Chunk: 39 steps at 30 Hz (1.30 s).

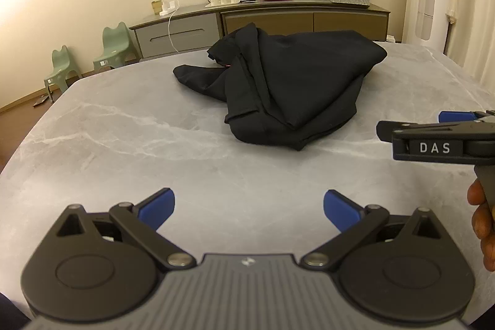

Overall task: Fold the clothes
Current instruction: 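Move both grippers toward the crumpled black garment on the table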

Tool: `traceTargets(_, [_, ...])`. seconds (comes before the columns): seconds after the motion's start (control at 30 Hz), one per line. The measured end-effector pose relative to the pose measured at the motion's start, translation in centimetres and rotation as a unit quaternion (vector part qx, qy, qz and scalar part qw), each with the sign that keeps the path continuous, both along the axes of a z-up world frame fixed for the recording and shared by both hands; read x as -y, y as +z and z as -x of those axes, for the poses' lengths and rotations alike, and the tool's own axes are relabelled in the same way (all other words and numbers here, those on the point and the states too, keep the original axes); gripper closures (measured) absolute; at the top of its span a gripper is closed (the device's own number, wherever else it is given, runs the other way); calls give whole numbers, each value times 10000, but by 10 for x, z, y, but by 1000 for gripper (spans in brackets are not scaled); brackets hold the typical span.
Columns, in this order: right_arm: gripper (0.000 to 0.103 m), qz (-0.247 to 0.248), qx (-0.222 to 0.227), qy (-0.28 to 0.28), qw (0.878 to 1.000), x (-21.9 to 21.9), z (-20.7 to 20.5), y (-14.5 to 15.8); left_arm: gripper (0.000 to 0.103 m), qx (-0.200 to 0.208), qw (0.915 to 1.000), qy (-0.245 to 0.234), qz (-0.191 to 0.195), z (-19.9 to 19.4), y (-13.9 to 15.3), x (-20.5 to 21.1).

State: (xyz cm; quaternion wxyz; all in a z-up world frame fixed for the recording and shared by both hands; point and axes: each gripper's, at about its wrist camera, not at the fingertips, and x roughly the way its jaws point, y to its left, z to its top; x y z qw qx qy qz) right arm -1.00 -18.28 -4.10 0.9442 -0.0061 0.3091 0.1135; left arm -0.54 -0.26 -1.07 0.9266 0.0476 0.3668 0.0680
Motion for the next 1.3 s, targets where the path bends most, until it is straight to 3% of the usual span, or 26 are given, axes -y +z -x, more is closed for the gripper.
traceTargets(0.23, [3,115,-5,-11,9999,-1,0,-1,0,2,9999,83,129,1,0,-5])
traceTargets(0.33, [14,106,-45,36,9999,-1,0,-2,3,-23,9996,147,238,0,0,-9])
traceTargets(0.47, [37,126,-138,70,9998,0,0,-3,24,-96,9993,171,326,-1,1,-12])
traceTargets(0.53, [69,151,-176,90,9997,-1,-1,-4,42,-125,9993,174,294,-2,1,-12])
traceTargets(0.57, [79,144,-198,118,9996,-1,-1,-4,64,-136,9994,176,262,-3,1,-11])
traceTargets(0.6, [96,95,-206,160,9996,-1,-1,-4,87,-147,9995,179,230,-3,0,-11])
traceTargets(0.67, [102,-12,-187,246,9995,-1,0,-4,103,-102,9996,193,196,-3,1,-12])
traceTargets(0.8, [103,-78,-147,347,9993,-3,0,-3,103,26,9996,222,198,-3,4,-15])
traceTargets(0.93, [103,13,-166,298,9994,-8,-4,-9,103,23,9995,169,258,-9,6,-23])
traceTargets(0.97, [103,46,-151,259,9995,-9,-5,-10,98,5,9996,119,261,-12,5,-25])
traceTargets(1.0, [100,95,-132,196,9997,-11,-6,-12,84,-13,9995,91,286,-15,4,-28])
traceTargets(1.03, [87,162,-114,107,9997,-13,-8,-13,70,-34,9994,46,333,-20,3,-32])
traceTargets(1.07, [75,225,-101,22,9997,-15,-9,-13,33,-55,9993,-19,377,-24,1,-36])
traceTargets(1.1, [45,281,-82,-59,9996,-17,-11,-14,8,-20,9992,-84,396,-29,1,-41])
traceTargets(1.13, [21,318,-44,-104,9994,-19,-11,-13,2,73,9991,-137,392,-34,2,-45])
traceTargets(1.17, [14,340,9,-113,9994,-22,-11,-13,0,156,9990,-203,366,-39,2,-49])
traceTargets(1.2, [9,361,62,-123,9993,-24,-11,-12,0,195,9989,-312,290,-44,2,-53])
traceTargets(1.3, [9,607,161,30,9980,-34,-11,-14,0,191,9973,-703,-13,-62,-7,-63])
